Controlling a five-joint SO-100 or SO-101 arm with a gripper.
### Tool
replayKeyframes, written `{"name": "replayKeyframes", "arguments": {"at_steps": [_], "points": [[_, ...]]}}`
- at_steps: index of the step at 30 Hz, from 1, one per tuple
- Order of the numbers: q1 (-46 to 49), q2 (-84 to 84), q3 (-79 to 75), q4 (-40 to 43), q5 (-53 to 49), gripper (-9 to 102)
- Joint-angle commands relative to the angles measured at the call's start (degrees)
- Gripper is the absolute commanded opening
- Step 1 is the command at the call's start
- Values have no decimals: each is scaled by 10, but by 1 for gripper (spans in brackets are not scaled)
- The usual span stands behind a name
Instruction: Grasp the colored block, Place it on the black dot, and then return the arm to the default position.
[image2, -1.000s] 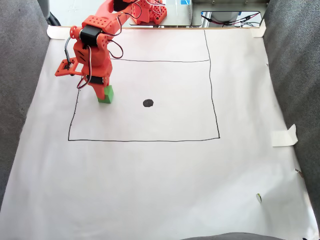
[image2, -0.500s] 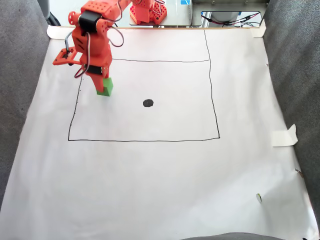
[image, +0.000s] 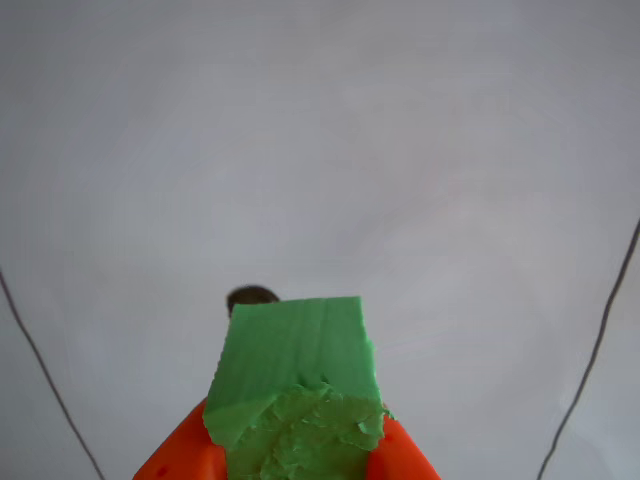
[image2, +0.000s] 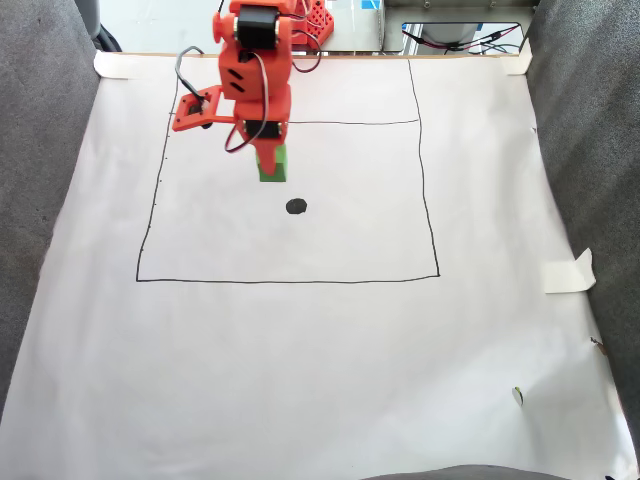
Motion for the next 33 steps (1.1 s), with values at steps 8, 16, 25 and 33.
{"name": "replayKeyframes", "arguments": {"at_steps": [8, 16, 25, 33], "points": [[-23, -36, -108, 45, 62, 0], [-24, -78, -141, 23, 67, 0], [-14, -150, -190, -4, 56, 0], [-13, -163, -211, -24, 45, 0]]}}
